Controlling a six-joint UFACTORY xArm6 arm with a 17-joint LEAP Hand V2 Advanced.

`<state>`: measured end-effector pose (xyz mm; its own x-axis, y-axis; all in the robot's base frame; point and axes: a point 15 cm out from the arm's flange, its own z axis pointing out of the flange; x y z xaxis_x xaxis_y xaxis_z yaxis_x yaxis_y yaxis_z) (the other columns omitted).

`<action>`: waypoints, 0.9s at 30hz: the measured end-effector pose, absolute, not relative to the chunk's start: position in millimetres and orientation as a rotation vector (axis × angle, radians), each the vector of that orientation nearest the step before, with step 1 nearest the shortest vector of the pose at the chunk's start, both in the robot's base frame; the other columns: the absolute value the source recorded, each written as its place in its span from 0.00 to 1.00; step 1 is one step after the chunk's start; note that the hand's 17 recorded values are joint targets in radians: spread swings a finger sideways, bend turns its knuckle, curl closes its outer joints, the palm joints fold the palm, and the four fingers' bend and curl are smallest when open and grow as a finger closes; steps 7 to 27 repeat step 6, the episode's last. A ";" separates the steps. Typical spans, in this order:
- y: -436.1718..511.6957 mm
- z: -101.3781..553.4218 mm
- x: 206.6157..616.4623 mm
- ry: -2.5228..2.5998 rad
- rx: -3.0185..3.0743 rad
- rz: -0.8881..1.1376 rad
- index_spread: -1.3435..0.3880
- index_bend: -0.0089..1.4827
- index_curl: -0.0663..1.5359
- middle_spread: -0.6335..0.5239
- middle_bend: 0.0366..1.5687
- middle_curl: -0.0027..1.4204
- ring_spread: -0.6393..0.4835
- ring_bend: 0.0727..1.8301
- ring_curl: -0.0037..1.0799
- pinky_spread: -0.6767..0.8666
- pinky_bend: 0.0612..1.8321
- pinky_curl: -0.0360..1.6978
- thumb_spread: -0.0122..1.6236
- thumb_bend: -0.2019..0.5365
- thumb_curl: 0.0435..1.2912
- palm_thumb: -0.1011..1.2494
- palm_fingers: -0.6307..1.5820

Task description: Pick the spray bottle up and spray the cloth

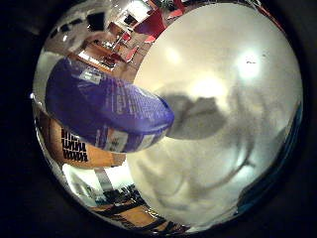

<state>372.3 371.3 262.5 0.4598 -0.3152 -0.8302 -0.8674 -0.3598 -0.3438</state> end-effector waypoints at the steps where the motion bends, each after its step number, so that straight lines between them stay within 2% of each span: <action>1: 368.7 265.4 373.5 0.992 -1.896 0.848 0.61 0.15 0.32 0.60 0.28 0.25 0.65 0.36 0.28 0.63 0.26 0.39 0.67 0.24 0.34 0.60 0.28; 6: 343.5 277.0 384.1 1.016 -1.905 0.793 0.64 0.12 0.28 0.65 0.21 0.24 0.71 0.28 0.24 0.70 0.21 0.32 0.67 0.24 0.31 0.59 0.29; 27: 343.5 277.0 384.1 1.016 -1.905 0.793 0.64 0.12 0.28 0.65 0.21 0.24 0.71 0.28 0.24 0.70 0.21 0.32 0.67 0.24 0.31 0.59 0.29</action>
